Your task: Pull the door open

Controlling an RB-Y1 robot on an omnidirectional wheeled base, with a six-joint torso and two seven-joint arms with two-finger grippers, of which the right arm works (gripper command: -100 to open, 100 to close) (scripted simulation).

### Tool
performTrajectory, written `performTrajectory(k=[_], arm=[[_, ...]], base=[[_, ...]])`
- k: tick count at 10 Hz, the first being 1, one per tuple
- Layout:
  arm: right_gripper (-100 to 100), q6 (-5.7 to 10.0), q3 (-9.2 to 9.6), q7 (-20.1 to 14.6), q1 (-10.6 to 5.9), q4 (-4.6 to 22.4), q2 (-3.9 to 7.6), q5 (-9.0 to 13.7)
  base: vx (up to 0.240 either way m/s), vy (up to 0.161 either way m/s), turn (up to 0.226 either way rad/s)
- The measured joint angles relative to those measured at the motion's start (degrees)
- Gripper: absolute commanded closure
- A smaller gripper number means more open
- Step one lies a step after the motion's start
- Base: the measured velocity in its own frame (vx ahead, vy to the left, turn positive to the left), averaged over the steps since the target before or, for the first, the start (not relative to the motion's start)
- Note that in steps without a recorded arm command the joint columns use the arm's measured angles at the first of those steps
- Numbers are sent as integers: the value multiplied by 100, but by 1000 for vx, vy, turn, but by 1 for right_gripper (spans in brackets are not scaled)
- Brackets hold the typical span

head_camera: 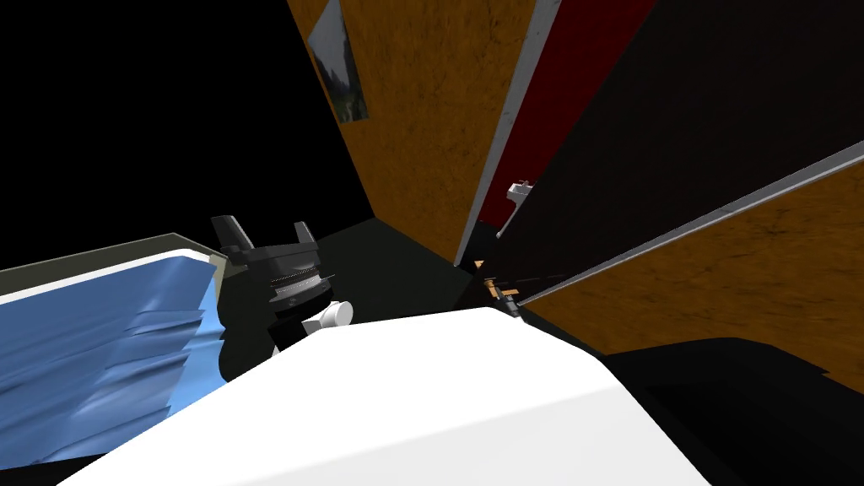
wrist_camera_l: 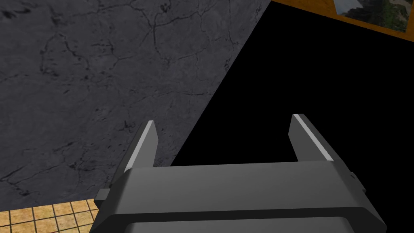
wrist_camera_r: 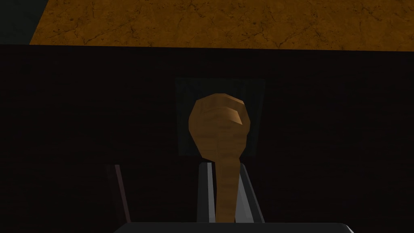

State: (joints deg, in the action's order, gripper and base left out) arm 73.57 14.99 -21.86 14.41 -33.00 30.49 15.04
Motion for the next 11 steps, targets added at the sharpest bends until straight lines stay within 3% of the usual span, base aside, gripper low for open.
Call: performTrajectory(k=[1, 4, 6, 7, 11], arm=[[100, 3, 11, 1, 9, 2, -7, -5], [100, -140, -90, -33, -202, 12, -44, -170], [100, -236, -149, -80, -398, 103, -93, -326], [100, -229, -172, -112, -582, 295, -139, -407], [100, -563, -331, -145, -862, 193, -236, -725]], base=[[-150, -18, 61], [-217, -53, 70], [-219, -57, 66], [-227, -58, 63], [-231, -86, 75]])
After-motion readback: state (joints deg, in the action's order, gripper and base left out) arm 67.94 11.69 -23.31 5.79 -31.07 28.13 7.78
